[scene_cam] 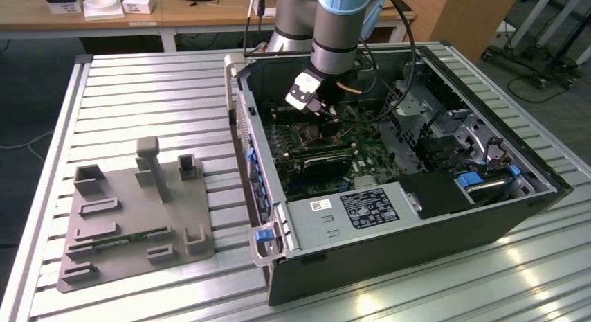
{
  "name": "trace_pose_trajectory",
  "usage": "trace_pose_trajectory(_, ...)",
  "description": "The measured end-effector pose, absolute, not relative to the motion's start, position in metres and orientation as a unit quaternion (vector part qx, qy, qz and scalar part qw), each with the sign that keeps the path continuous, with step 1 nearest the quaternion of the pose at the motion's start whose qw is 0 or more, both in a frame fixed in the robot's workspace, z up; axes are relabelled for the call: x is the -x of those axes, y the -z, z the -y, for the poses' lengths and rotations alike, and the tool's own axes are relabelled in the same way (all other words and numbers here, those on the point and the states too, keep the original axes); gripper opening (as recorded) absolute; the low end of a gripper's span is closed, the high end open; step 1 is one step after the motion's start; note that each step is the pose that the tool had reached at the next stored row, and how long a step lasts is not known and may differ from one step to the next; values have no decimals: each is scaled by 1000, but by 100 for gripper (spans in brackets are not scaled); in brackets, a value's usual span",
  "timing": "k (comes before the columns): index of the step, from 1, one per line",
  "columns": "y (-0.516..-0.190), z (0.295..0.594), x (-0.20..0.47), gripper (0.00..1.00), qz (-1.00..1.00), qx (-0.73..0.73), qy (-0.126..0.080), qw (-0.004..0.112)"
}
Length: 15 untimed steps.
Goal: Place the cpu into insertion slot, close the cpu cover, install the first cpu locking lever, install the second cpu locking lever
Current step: 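Place the cpu into insertion slot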
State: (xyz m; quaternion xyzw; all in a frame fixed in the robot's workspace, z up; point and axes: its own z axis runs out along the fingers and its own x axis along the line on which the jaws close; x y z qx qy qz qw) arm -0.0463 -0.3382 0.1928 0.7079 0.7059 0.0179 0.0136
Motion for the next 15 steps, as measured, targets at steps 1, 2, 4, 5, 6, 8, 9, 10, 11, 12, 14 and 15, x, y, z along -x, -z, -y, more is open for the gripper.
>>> trace_pose_trajectory(1,-193,338,46,54,-706,-708,-18,14)
trace_pose_trajectory(2,-193,338,46,54,-705,-708,-18,14)
trace_pose_trajectory(4,-193,338,46,54,-704,-710,-18,14)
trace_pose_trajectory(5,-192,338,46,54,-701,-713,-18,14)
trace_pose_trajectory(6,-192,338,46,54,-699,-715,-18,14)
trace_pose_trajectory(8,-192,338,46,54,-697,-717,-18,14)
trace_pose_trajectory(9,-192,338,46,54,-697,-717,-18,14)
trace_pose_trajectory(10,-192,338,46,54,-697,-717,-18,14)
trace_pose_trajectory(11,-192,338,46,54,-697,-717,-18,14)
trace_pose_trajectory(12,-192,338,46,54,-697,-717,-18,14)
trace_pose_trajectory(14,-191,338,46,54,-697,-717,-17,14)
trace_pose_trajectory(15,-191,338,46,54,-697,-717,-17,14)
